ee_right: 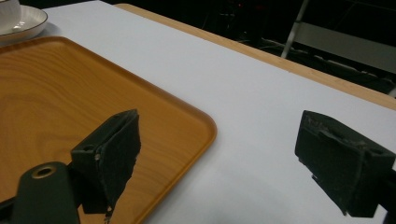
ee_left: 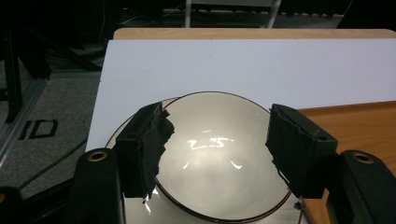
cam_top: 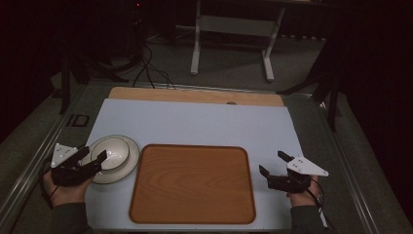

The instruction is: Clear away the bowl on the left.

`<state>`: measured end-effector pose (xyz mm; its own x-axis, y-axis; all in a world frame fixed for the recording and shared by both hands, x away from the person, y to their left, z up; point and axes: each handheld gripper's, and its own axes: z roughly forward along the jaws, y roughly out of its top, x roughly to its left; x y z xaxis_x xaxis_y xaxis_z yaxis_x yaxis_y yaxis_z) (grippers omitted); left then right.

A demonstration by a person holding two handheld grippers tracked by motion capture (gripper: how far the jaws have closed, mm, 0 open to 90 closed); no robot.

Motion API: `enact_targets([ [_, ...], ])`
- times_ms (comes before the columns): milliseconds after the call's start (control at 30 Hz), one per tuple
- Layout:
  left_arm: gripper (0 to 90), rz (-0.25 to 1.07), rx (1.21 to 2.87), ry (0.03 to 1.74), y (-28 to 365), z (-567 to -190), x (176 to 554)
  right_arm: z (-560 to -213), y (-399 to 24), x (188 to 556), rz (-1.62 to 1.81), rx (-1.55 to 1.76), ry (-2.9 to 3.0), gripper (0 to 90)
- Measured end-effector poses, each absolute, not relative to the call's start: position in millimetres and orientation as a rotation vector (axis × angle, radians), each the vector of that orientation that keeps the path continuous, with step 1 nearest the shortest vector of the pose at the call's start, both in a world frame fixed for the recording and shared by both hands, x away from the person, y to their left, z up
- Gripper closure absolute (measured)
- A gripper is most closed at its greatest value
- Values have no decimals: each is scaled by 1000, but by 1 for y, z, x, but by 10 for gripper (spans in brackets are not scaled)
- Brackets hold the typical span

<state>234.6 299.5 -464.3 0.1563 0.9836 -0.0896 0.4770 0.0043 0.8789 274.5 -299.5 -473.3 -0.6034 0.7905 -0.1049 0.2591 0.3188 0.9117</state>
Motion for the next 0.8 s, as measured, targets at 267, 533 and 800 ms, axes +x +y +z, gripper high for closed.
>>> enact_targets([
  [267,398,751,1619,1441,298,-465,237,-473,-301,276,1266,915,2022,135],
  [533,399,754,1618,1458,300,-465,240,-472,-302,275,1270,910,2009,134],
  [800,396,760,1617,1489,306,-469,246,-472,-301,275,1269,900,2013,134],
])
